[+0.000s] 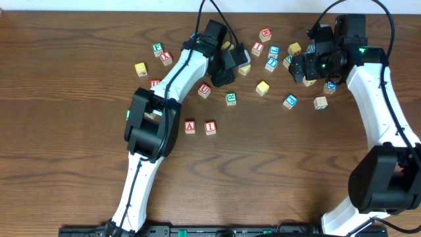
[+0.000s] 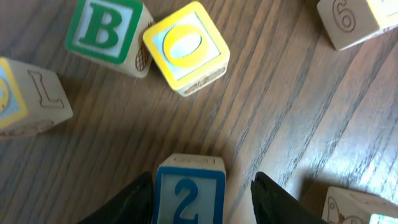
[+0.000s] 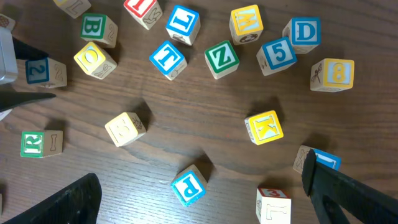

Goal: Spell out AI2
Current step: 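Lower the left gripper and close it on the blue 2 block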

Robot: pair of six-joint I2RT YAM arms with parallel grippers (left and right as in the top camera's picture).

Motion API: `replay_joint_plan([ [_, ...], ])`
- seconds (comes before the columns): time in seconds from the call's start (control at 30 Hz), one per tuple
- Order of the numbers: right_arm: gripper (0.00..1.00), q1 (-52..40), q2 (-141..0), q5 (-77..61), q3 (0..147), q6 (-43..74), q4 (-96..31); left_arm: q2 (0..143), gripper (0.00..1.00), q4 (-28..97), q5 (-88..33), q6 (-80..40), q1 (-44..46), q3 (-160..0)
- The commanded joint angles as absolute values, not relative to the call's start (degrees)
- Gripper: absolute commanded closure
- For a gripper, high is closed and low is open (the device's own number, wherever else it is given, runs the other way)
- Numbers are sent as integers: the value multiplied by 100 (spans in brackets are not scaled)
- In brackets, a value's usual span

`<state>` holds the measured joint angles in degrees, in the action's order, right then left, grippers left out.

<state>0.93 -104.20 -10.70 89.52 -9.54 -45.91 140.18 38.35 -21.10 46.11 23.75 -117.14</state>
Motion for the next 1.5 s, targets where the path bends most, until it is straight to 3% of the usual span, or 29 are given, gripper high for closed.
replay_joint_plan([
  [0.0,1,71,-10333,-1066,9083,-1037,-4613,14097,50,3876,-2182,4536,2338,-11808],
  [1.47,1,54,-10333,-1066,9083,-1037,-4604,14125,55,3872,-2187,4515,2241,-11749],
])
